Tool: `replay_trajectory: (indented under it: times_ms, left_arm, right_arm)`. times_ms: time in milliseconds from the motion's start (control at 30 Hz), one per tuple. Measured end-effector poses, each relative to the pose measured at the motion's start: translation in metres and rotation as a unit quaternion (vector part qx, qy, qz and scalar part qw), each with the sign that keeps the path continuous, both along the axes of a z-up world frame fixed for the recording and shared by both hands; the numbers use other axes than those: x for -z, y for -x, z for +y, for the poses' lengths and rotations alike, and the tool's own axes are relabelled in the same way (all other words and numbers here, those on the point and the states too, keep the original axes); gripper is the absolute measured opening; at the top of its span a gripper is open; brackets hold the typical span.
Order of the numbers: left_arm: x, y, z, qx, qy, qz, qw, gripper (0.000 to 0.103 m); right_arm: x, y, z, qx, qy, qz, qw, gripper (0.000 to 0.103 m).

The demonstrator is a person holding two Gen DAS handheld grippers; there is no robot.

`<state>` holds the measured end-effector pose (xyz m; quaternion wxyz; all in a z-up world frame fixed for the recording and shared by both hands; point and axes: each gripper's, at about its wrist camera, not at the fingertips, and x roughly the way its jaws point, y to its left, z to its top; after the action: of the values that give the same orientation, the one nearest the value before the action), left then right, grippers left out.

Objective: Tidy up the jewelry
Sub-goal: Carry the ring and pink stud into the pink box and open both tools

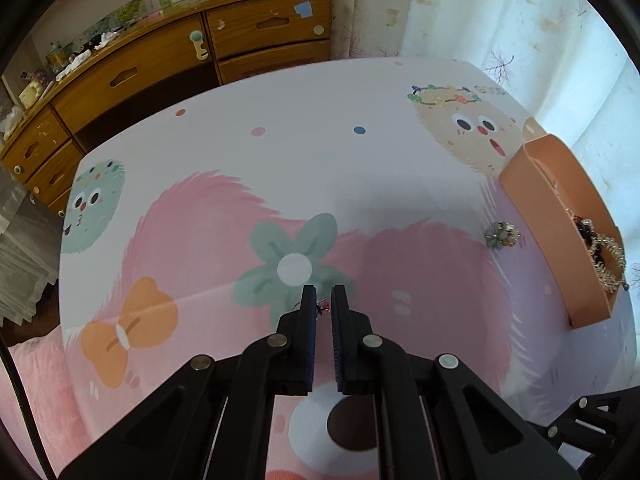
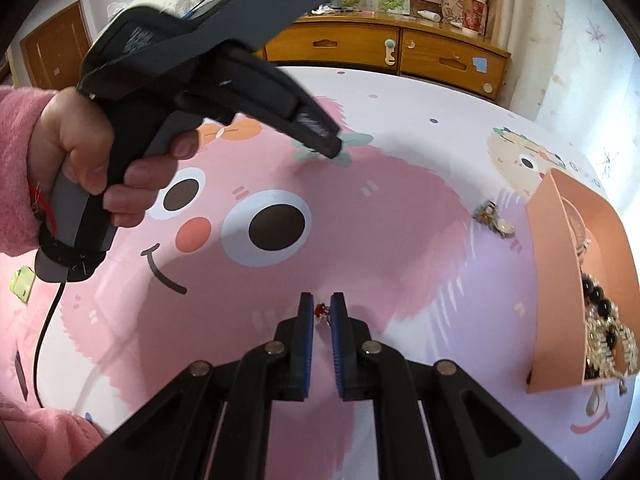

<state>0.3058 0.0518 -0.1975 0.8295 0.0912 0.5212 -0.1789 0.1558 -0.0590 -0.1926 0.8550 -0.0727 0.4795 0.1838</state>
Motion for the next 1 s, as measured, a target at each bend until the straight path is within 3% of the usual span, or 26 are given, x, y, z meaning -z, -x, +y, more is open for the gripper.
replay_trajectory:
  times_ms: [300,567,1000]
  left_arm:
    - [-0.041,0.031,0.021,-0.001,0.02,-0.013,0.9997,0.005]
    - [-0.114,0.07,0.04,-0.012,0.093,-0.037,0.9949,0.005]
    - [-0.176,0.119,0.029,-0.01,0.191,-0.041,0.9806,0.005]
  right_arm:
    - [-0.02,0.019,-0.015,0.046,-0.05,-0.002,0.998,0.008]
    - [-0.053,0.041,-0.034,0.1,-0.088,-0.013,0.991,0.008]
    - [-0.118,0.038,-0.085,0.156,-0.092,-0.057,0.982,0.008]
